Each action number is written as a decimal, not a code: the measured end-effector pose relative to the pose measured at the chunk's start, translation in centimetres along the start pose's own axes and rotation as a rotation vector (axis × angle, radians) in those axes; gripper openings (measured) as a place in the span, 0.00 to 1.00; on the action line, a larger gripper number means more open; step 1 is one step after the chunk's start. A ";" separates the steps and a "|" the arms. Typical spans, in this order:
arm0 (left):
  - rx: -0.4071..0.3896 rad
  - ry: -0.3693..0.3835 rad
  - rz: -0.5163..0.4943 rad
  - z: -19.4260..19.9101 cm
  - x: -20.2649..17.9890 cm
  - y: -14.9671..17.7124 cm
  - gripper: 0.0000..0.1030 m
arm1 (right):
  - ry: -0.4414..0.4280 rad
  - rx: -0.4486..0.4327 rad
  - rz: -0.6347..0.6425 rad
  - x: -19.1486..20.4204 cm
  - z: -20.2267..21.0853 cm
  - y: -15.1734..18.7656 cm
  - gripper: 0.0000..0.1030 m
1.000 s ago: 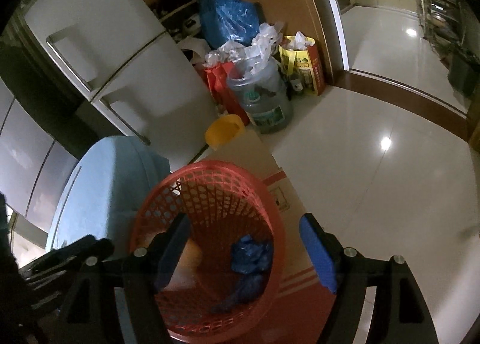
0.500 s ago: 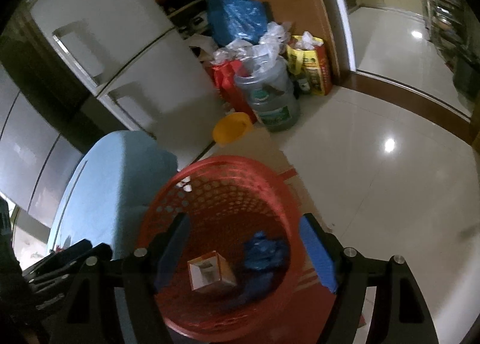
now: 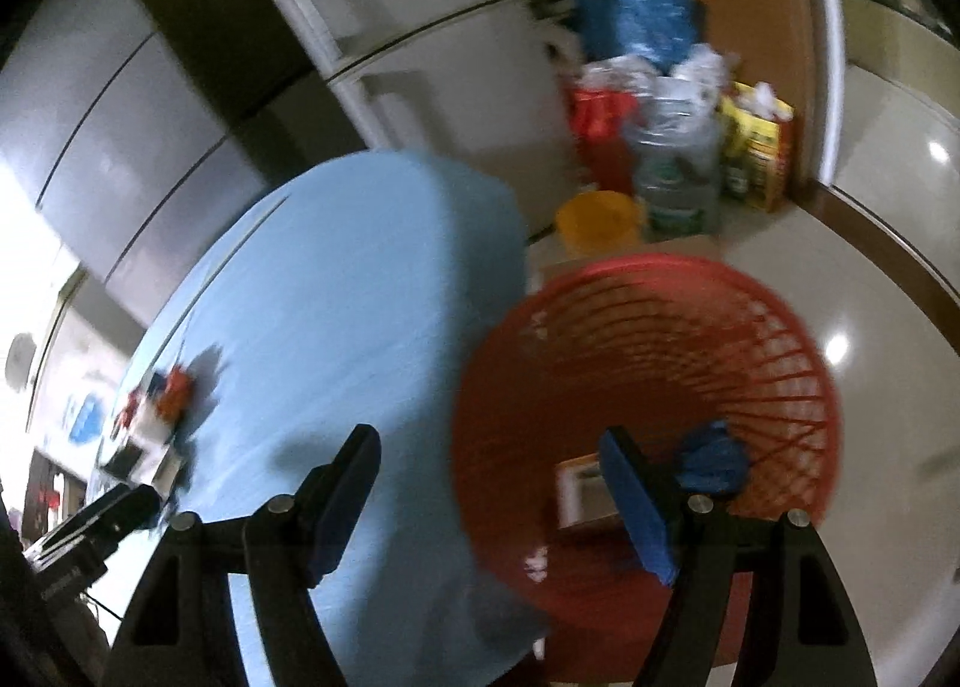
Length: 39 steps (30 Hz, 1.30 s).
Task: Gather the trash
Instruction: 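Grasp the clear plastic container with the left tool while the right grasps the blue carton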
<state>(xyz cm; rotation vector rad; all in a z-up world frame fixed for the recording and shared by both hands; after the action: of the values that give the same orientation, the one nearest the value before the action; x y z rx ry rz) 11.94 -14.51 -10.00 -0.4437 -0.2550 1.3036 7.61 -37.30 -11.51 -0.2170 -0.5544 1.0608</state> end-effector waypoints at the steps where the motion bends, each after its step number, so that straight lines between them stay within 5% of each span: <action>1: -0.019 -0.020 0.043 0.6 2.3 0.3 0.72 | -0.005 0.011 0.025 1.3 -0.4 0.3 0.76; 9: -0.078 -0.111 0.273 2.3 15.2 0.1 0.80 | -0.033 0.060 0.148 7.9 -1.9 2.7 0.76; 19: -0.012 -0.053 0.244 -2.6 15.9 -0.4 0.80 | -0.020 0.086 0.239 11.4 -2.3 4.1 0.76; 21: -0.024 -0.041 0.252 -2.5 16.3 -0.3 0.65 | -0.016 0.086 0.244 11.4 -2.2 4.1 0.76; 22: -0.022 -0.043 0.242 -2.6 16.3 -0.4 0.38 | -0.014 0.087 0.247 11.5 -2.2 4.2 0.76; 25: -0.004 -0.027 0.261 -2.5 17.0 -0.1 0.05 | -0.016 0.094 0.257 11.8 -2.2 4.3 0.76; 39: -0.081 -0.124 0.342 2.3 21.8 3.6 0.04 | -0.150 0.185 0.475 20.7 -3.6 8.3 0.76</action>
<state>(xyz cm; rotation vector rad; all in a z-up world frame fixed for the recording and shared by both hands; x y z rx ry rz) 13.40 7.63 -11.04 -0.4899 -0.3470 1.6634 10.75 -14.96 -11.33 -0.1079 -0.5479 1.5918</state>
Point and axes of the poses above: each gripper's, at about its wrist camera, not at the fingertips, and z roughly against the way its jaws point, x to its left, y to its underside, the point moved 10 cm from there along -z, roughly the way its jaws point, and after that the axes turned 9 degrees about x, right-handed, at the moved point
